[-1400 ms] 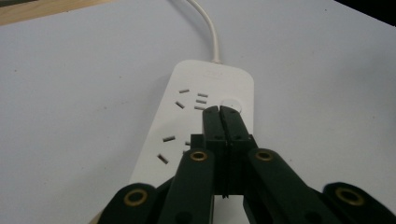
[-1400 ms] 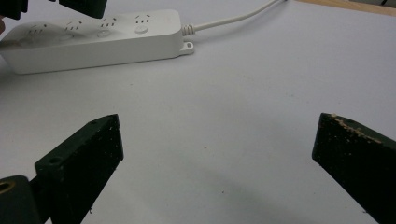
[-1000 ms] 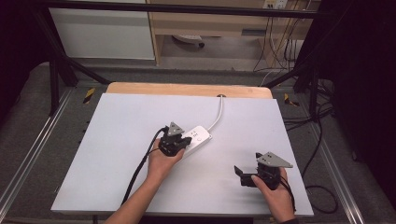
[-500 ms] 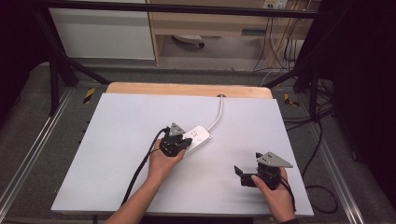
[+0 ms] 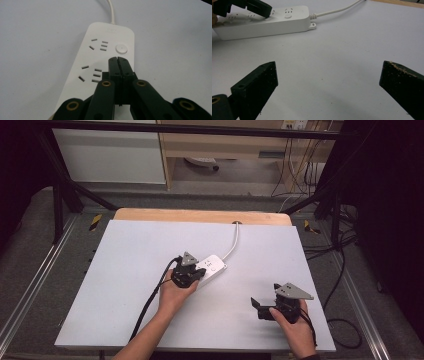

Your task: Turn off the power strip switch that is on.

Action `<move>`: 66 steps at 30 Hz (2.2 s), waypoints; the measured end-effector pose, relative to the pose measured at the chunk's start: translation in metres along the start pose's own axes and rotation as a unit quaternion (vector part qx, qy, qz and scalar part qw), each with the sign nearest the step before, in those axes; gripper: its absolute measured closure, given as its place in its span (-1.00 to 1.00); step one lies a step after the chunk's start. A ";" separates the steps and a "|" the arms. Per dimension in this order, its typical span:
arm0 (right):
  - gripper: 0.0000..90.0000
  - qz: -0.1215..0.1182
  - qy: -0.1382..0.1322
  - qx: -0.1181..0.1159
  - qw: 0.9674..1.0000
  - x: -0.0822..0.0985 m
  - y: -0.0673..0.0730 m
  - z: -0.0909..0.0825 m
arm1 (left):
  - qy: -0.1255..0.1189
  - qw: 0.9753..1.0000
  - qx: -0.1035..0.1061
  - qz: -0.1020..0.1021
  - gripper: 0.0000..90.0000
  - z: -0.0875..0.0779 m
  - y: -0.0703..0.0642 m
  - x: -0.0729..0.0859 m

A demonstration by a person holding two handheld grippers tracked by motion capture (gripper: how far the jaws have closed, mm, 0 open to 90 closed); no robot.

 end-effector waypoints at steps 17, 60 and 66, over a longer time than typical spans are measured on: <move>-0.95 0.000 0.001 0.000 1.000 0.000 0.000 0.000 | 0.003 1.000 -0.002 -0.001 1.00 0.001 -0.001 0.000; -0.95 0.002 0.004 -0.001 1.000 0.001 0.000 0.000 | 0.018 1.000 -0.009 0.007 1.00 0.003 -0.002 -0.002; -0.95 -0.002 0.006 0.000 1.000 0.001 0.001 0.001 | 0.017 1.000 -0.013 0.010 1.00 0.003 -0.004 -0.002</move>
Point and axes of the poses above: each handheld gripper's, and its own axes: z roughly forward along the jaws, x roughly out of its underside, y roughly to its left, the point moved 2 cm from there along z, roughly forward along the jaws, and after that the axes turned 6 degrees about z, right-handed, at the moved point
